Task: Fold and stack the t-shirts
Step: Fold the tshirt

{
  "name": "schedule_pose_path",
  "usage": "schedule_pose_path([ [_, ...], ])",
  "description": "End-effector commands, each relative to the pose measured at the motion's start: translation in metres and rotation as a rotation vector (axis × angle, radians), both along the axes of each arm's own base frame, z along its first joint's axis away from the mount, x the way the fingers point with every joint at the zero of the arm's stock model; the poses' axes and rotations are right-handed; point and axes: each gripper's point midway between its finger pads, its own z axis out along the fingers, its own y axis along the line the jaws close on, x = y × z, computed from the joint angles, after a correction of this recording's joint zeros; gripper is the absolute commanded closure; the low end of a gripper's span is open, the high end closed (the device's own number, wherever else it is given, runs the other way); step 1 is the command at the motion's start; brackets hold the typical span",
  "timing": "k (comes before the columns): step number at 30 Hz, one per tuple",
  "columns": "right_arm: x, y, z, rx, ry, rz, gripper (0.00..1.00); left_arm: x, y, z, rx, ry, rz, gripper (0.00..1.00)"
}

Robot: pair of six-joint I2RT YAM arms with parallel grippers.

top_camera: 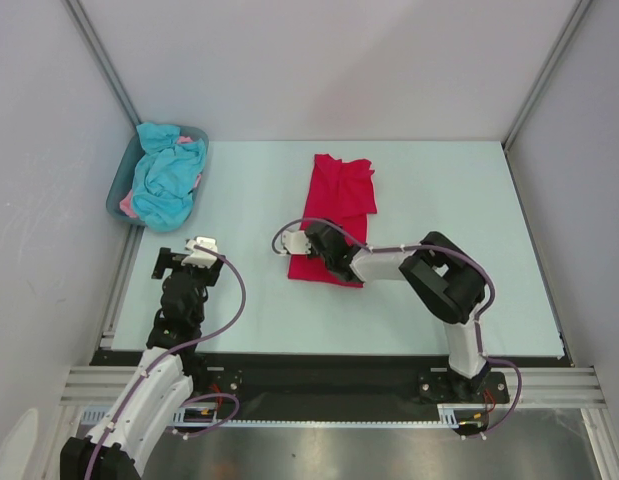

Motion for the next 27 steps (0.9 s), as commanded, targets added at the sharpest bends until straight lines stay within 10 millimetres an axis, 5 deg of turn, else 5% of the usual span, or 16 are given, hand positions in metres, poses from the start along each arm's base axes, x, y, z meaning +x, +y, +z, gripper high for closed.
schedule_pose_path([
  [1,0.026,0.005,0.025,0.066,-0.111,-0.044,0.94,0.002,0.0,0.007,-0.003,-0.032,-0.004,0.0],
  [3,0.038,0.0,0.035,0.073,-0.194,-0.094,0.69,0.002,0.0,0.007,-0.001,-0.033,-0.004,0.0],
  [5,0.056,-0.002,0.052,0.134,-0.319,-0.147,0.13,0.002,0.0,0.007,-0.003,-0.032,-0.005,0.0],
  [6,0.06,-0.01,0.063,0.136,-0.386,-0.2,0.01,0.002,0.0,0.007,-0.003,-0.032,-0.005,0.0],
  [7,0.066,-0.012,0.085,0.175,-0.485,-0.212,0.0,0.002,0.0,0.007,-0.003,-0.032,-0.005,0.0],
  [15,0.066,-0.026,0.129,0.236,-0.572,-0.259,0.0,0.001,0.0,0.006,-0.006,-0.032,-0.008,0.0],
  [22,0.056,-0.027,0.14,0.234,-0.485,-0.241,0.0,0.002,-0.002,0.005,-0.004,-0.031,-0.016,0.0],
  [27,0.052,-0.026,0.13,0.228,-0.36,-0.216,0.0,0.002,0.0,0.007,-0.002,-0.034,-0.007,0.0],
])
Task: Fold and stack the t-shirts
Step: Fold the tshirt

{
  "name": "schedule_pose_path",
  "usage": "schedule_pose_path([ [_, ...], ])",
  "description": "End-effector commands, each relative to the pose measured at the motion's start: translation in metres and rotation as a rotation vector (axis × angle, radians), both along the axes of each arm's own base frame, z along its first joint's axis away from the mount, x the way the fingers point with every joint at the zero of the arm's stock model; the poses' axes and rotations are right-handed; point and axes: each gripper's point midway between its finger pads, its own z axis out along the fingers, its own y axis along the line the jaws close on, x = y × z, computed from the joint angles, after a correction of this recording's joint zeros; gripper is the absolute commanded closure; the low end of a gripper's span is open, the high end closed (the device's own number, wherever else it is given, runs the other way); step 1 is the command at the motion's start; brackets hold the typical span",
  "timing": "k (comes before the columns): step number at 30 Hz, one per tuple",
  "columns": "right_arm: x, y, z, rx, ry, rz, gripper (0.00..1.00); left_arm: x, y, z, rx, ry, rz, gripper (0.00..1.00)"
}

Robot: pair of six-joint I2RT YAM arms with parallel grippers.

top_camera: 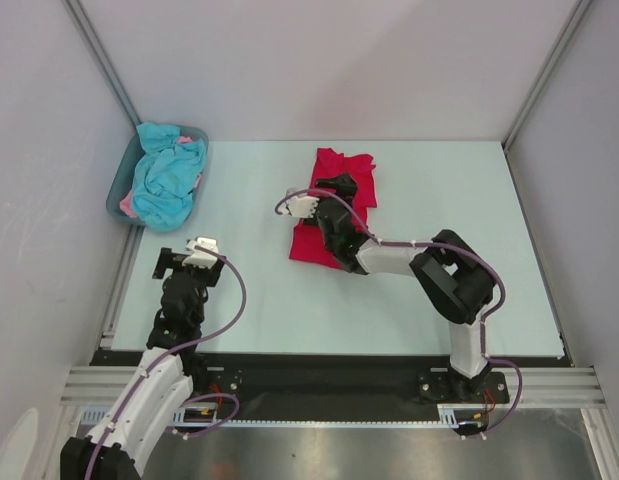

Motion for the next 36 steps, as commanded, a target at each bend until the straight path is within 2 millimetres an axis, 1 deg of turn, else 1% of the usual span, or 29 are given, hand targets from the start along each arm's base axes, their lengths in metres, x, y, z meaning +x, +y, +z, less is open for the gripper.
schedule_pose_path([
  [1,-0.001,0.0,0.021,0.069,0.039,0.014,0.0,0.001,0.002,0.009,-0.001,-0.038,0.008,0.0],
  [4,-0.002,0.002,0.011,0.049,0.065,0.018,0.0,0.001,0.003,0.009,0.002,-0.039,0.011,0.0],
  [8,-0.002,0.003,-0.017,0.008,0.112,0.013,0.0,0.001,0.003,0.01,0.002,-0.039,0.011,0.0],
  [11,-0.004,0.003,-0.032,-0.009,0.148,0.014,0.0,0.001,0.004,0.01,0.001,-0.04,0.014,0.0],
  [12,-0.005,0.002,-0.042,-0.028,0.176,0.013,0.0,0.0,0.003,0.01,0.001,-0.04,0.012,0.0],
  [16,-0.007,0.005,-0.054,-0.036,0.233,0.031,0.0,0.0,0.003,0.009,0.002,-0.038,0.011,0.0],
  [18,-0.005,0.005,-0.053,-0.029,0.219,0.024,0.0,0.0,0.004,0.009,0.001,-0.04,0.014,0.0],
  [21,-0.002,0.003,-0.04,-0.019,0.164,0.008,0.0,0.0,0.003,0.009,0.001,-0.04,0.012,0.0],
  [24,-0.012,0.006,-0.032,0.0,0.203,0.02,0.0,0.0,0.004,0.01,0.002,-0.039,0.014,0.0],
  [25,-0.016,0.007,-0.02,0.026,0.199,0.029,0.0,0.0,0.004,0.009,0.001,-0.038,0.014,0.0],
  [26,-0.021,0.005,-0.023,0.014,0.23,0.031,0.0,0.0,0.004,0.009,0.002,-0.039,0.014,0.0],
  [27,-0.026,0.008,-0.019,0.046,0.242,0.038,0.0,0.0,0.003,0.009,0.002,-0.039,0.011,0.0],
  [28,-0.03,0.009,-0.008,0.072,0.239,0.043,0.0,0.0,0.003,0.008,0.001,-0.038,0.011,0.0],
  [29,-0.035,0.007,-0.006,0.07,0.264,0.043,0.0,0.0,0.004,0.007,0.003,-0.036,0.012,0.0],
  [30,-0.039,0.007,-0.005,0.104,0.282,0.038,0.01,0.0,0.003,0.008,0.004,-0.039,0.011,0.0],
  [31,-0.042,0.008,-0.003,0.12,0.294,0.043,0.05,0.0,0.004,0.009,0.0,-0.041,0.012,0.0],
  [32,-0.047,0.004,0.004,0.131,0.305,0.041,0.12,0.0,0.003,0.009,0.001,-0.04,0.011,0.0],
  [33,-0.049,0.005,0.008,0.16,0.31,0.034,0.27,0.0,0.003,0.009,-0.001,-0.038,0.013,0.0],
  [35,-0.055,0.0,0.017,0.186,0.322,0.021,0.46,0.0,0.003,0.009,-0.001,-0.038,0.01,0.0],
  [36,-0.056,-0.001,0.022,0.203,0.321,0.02,0.59,0.001,0.003,0.008,0.001,-0.035,0.008,0.0],
])
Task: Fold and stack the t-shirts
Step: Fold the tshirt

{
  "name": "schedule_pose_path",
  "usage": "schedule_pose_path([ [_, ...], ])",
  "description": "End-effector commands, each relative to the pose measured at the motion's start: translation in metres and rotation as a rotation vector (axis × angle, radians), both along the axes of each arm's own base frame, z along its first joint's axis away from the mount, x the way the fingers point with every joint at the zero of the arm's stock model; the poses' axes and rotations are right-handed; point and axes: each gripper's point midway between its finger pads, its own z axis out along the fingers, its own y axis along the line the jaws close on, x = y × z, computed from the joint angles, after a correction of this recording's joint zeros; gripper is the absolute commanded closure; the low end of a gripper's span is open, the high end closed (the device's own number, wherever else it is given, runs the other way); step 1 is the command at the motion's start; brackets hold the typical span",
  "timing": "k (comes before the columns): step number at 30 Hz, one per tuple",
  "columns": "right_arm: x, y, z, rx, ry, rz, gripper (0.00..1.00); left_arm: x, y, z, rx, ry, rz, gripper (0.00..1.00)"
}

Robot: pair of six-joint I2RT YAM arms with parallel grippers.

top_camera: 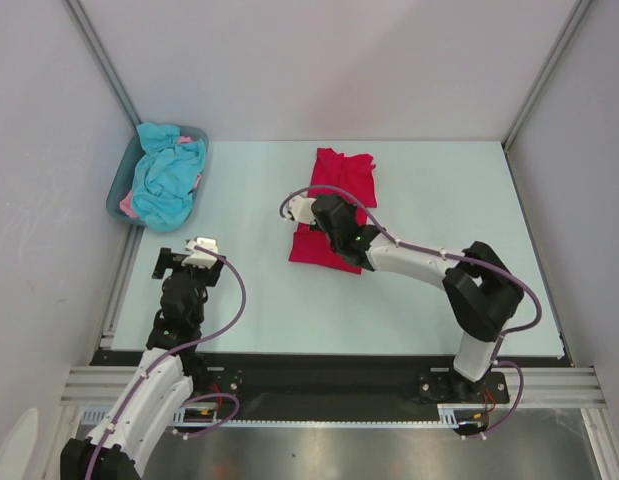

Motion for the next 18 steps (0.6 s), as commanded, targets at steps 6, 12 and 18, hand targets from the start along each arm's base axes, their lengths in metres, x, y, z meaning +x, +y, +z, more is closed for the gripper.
schedule_pose_path([
  [6,-0.034,-0.008,0.017,0.19,0.215,-0.017,1.0,0.001,0.003,0.007,0.002,-0.03,0.011,0.0],
  [12,-0.041,-0.021,-0.035,0.192,0.399,-0.031,1.0,0.001,0.003,0.008,0.0,-0.032,0.01,0.0],
  [18,-0.037,-0.018,-0.074,0.171,0.482,-0.031,1.0,0.0,0.003,0.008,0.0,-0.032,0.013,0.0],
])
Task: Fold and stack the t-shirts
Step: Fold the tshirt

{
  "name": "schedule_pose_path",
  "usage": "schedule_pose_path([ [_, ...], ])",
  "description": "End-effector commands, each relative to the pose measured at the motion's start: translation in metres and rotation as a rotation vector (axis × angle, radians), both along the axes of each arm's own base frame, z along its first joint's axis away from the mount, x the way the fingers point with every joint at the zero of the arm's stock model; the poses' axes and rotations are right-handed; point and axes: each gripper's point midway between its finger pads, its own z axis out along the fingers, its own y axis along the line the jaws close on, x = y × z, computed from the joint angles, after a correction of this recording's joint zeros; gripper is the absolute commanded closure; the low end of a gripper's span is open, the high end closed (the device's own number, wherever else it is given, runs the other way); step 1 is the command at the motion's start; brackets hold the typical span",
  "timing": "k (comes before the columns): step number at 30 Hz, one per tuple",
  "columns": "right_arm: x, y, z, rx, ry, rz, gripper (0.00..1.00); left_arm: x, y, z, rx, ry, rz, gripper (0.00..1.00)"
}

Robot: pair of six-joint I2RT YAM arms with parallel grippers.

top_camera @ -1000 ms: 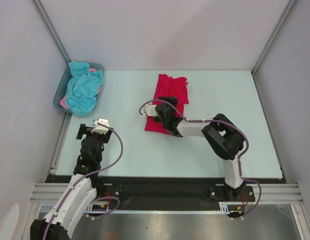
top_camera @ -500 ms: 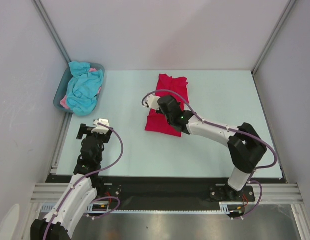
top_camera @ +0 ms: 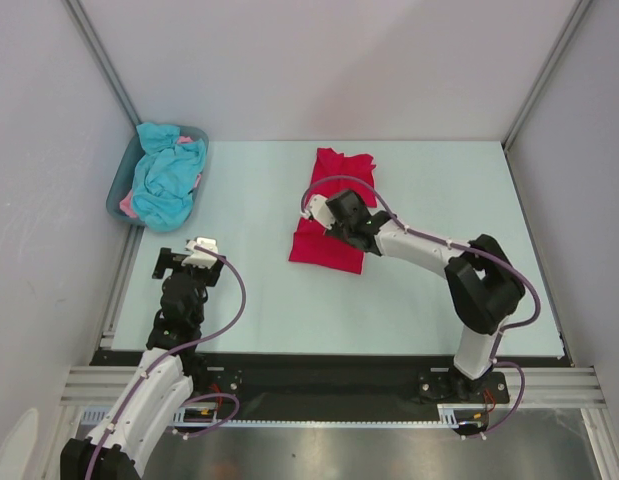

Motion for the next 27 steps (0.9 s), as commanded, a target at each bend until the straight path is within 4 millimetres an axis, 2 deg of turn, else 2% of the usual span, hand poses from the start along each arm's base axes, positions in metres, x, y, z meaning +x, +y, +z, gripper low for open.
schedule_pose_path([
  [1,-0.007,0.01,-0.024,0.023,0.082,0.028,1.0,0.0,0.003,0.008,0.002,-0.032,0.012,0.0],
  [6,-0.002,0.013,-0.039,0.013,0.093,0.03,1.0,0.0,0.003,0.008,0.001,-0.029,0.013,0.0],
  [18,0.016,0.01,-0.039,-0.014,0.017,0.034,1.0,0.001,0.003,0.006,0.005,-0.028,0.009,0.0],
  [27,0.043,0.011,-0.049,-0.034,-0.029,0.029,1.0,0.001,0.003,0.005,0.006,-0.024,0.012,0.0],
])
